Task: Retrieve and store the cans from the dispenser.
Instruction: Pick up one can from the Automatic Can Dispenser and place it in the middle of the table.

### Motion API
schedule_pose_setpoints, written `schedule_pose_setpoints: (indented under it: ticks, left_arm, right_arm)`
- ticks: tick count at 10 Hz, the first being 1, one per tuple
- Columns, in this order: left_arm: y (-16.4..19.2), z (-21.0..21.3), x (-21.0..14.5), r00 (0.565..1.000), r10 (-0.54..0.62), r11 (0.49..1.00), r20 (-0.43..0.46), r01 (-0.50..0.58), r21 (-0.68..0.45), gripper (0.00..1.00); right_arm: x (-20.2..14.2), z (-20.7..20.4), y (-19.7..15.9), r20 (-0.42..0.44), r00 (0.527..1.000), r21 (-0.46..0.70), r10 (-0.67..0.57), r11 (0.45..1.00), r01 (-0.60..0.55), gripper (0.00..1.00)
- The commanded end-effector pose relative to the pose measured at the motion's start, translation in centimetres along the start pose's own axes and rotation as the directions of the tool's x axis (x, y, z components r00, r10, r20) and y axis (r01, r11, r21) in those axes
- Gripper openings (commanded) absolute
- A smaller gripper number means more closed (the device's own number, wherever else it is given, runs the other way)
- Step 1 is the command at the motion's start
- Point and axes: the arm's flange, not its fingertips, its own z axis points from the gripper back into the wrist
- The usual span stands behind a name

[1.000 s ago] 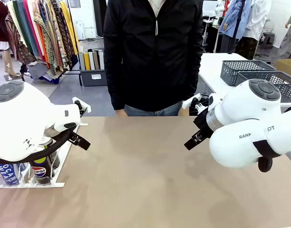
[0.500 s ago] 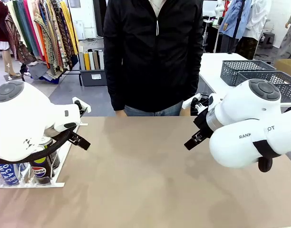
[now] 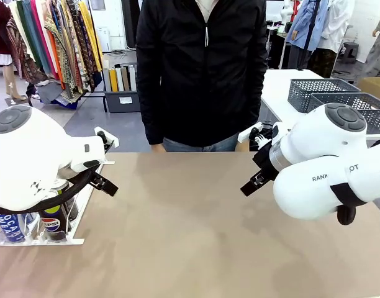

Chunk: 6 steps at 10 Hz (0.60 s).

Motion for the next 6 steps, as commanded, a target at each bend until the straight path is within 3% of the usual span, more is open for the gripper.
schedule_pose_setpoints:
  ticks: [1,6]
  left_arm:
    - [-0.01,0.02,0.01,1.000,-0.001,1.000,0.000,0.001,0.000,1.00]
    - [-0.01,0.02,0.01,1.000,-0.001,1.000,0.000,0.001,0.000,1.00]
  right_arm:
    - [0.00,0.00,-0.01,0.000,1.000,0.000,0.000,1.000,0.000,1.00]
    - [0.00,0.00,-0.01,0.000,1.000,0.000,0.000,1.000,0.000,1.00]
